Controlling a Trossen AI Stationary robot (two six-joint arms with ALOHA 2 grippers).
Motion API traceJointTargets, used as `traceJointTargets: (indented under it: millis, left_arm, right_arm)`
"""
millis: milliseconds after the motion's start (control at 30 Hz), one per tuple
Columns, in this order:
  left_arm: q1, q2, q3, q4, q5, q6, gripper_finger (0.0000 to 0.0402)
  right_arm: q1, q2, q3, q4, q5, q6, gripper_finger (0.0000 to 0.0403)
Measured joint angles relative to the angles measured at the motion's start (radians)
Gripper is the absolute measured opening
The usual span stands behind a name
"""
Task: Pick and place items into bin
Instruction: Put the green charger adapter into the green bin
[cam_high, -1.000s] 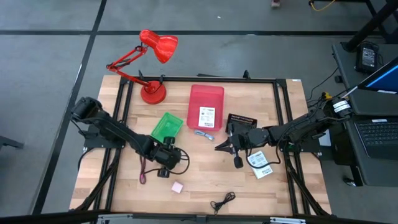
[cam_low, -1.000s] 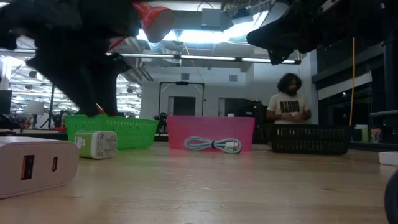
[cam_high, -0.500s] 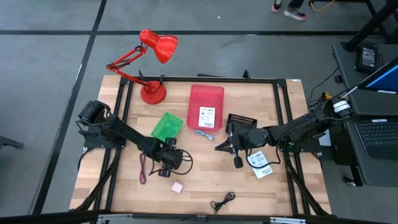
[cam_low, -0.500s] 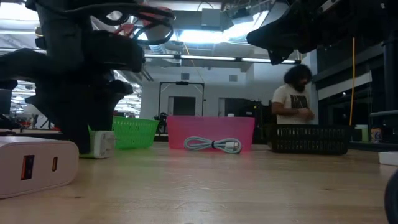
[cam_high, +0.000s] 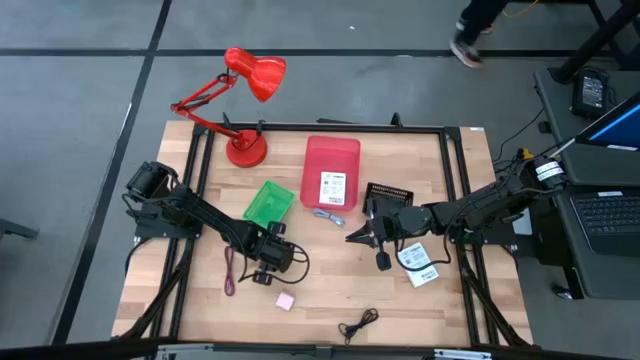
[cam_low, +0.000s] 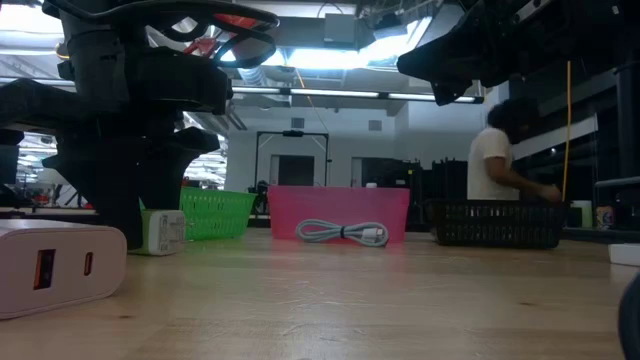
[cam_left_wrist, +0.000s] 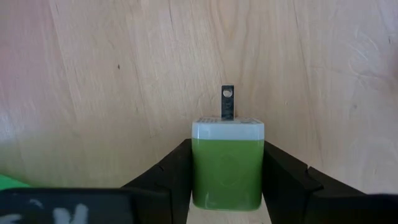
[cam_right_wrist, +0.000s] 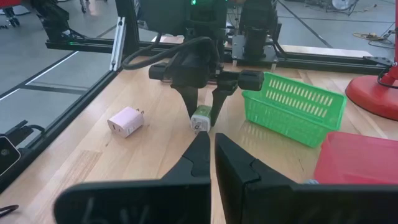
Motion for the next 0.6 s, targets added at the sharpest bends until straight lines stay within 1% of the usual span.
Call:
traceJointTargets:
  millis: [133, 233, 500, 600]
  left_arm:
    - [0.0, -0.005, 0.0, -0.004, 0.002, 0.009, 0.0145]
    - [0.0, -0.029, 0.0, -0.004, 0.028, 0.015, 0.0145]
    - [0.0, -0.153, 0.0, -0.004, 0.025, 0.016, 0.0145]
    - [-0.001, -0.203, 0.0, 0.003, 0.015, 0.042, 0.0145]
  right_arm:
    - [0.0, 0.0, 0.0, 0.0, 0.0, 0.0, 0.0007]
    - [0.0, 0.0, 0.0, 0.0, 0.0, 0.0, 0.0007]
    - [0.0, 0.0, 0.0, -0.011, 0.0, 0.0, 0.0007]
    - [0.0, 0.0, 0.0, -0.012, 0.0, 0.0, 0.0007]
